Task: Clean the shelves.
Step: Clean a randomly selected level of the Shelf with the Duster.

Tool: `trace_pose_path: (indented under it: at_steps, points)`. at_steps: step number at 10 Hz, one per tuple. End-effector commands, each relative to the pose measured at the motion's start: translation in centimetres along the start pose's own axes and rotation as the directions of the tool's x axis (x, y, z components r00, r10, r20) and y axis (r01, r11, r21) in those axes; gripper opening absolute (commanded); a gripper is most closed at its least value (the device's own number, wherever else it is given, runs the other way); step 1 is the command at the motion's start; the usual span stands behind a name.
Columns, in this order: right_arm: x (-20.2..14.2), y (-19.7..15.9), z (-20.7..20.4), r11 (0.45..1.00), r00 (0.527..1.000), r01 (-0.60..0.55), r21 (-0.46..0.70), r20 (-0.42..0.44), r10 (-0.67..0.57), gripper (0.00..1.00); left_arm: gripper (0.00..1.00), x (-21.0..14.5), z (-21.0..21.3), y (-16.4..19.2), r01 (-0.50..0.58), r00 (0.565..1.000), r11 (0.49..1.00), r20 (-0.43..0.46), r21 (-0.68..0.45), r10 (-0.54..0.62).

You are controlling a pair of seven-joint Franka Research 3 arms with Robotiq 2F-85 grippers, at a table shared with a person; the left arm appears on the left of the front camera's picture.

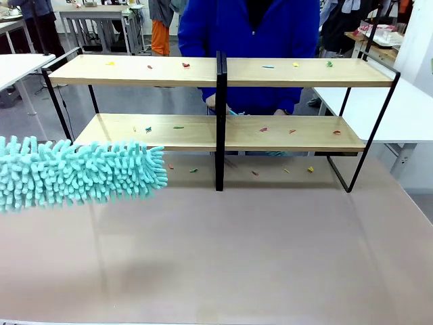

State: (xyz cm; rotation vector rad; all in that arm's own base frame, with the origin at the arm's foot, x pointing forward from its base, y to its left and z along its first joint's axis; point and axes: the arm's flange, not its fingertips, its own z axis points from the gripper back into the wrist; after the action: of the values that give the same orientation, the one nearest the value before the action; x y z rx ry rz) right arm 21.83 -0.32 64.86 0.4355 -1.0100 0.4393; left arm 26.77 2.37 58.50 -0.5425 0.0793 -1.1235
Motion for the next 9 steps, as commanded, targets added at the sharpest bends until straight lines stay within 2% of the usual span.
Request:
trace_pose_path:
  at_steps: [1,2,3,4,5,6,8,9]
  points:
    - [0.0,0.0,0.0,1.000,1.000,0.002,0.001,-0.002,-0.002,1.00,0.13,-2.4,3.1,0.5,-0.013,0.997,0.999,0.075,-0.039,0.016]
    - [0.0,0.0,0.0,1.000,1.000,0.002,0.001,-0.002,-0.002,1.00,0.13,-2.4,3.1,0.5,-0.013,0.997,0.999,0.075,-0.039,0.016]
    - [0.0,0.0,0.0,1.000,1.000,0.002,0.001,-0.002,-0.002,1.00,0.13,-0.9,0.8,0.3,-0.008,1.000,1.000,0.026,-0.008,0.008]
    - [0.0,0.0,0.0,1.000,1.000,0.002,0.001,-0.002,-0.002,1.00,0.13,2.5,-0.7,1.2,-0.053,0.999,0.999,0.011,0.004,0.053]
    - [0.0,0.0,0.0,1.000,1.000,0.002,0.001,-0.002,-0.002,1.00,0.13,6.0,-1.6,2.8,-0.204,0.976,0.975,0.092,0.089,0.196]
    - [0.0,0.0,0.0,1.000,1.000,0.002,0.001,-0.002,-0.002,1.00,0.13,8.2,-2.0,3.5,-0.171,0.985,0.984,0.038,0.055,0.169]
    - [0.0,0.0,0.0,1.000,1.000,0.002,0.001,-0.002,-0.002,1.00,0.13,12.1,-3.1,5.0,-0.256,0.966,0.963,0.072,0.081,0.250]
    - [0.0,0.0,0.0,1.000,1.000,0.002,0.001,-0.002,-0.002,1.00,0.13,13.7,-4.4,5.5,-0.310,0.947,0.946,0.119,0.100,0.298]
